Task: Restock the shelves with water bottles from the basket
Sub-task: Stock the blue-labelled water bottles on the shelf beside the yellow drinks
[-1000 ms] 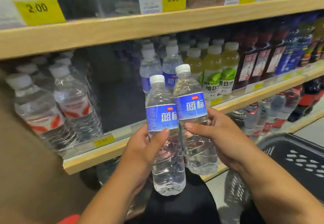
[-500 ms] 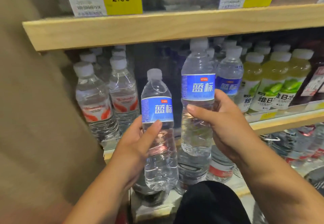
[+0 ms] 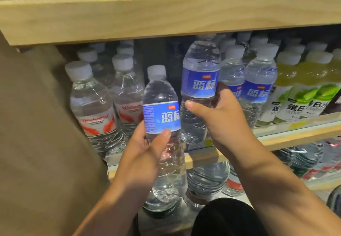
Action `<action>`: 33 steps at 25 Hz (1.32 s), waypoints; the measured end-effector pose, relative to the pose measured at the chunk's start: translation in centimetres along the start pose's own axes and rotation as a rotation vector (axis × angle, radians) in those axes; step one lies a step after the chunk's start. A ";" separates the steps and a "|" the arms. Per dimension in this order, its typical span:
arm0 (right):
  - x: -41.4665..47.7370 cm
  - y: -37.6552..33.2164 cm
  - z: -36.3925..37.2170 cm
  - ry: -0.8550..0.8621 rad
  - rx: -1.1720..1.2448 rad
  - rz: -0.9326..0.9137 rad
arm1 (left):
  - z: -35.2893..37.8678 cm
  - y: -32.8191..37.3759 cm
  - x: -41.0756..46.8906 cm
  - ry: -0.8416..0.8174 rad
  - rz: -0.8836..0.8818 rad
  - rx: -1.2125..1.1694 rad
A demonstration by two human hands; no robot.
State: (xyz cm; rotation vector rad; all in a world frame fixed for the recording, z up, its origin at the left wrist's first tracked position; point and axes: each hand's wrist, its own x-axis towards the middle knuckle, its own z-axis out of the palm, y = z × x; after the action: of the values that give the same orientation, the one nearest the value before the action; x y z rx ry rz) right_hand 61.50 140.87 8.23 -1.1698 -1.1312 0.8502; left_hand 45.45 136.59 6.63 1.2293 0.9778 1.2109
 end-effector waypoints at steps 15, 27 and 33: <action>1.7 3.8 1.9 0.090 -0.183 -0.025 | 0.5 -0.9 0.0 0.124 -0.064 0.020; 2.1 2.2 2.7 0.013 -0.567 0.180 | 0.6 -0.9 -0.3 0.131 -0.072 -0.015; 4.9 2.5 4.0 -0.010 -0.717 0.235 | 0.3 -1.2 -0.3 0.140 -0.042 -0.038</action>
State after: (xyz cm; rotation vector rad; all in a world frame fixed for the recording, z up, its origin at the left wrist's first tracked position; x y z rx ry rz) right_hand 59.02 147.04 6.96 -1.9166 -1.3736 0.6313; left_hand 45.89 136.34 5.46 1.1003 1.0727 1.2905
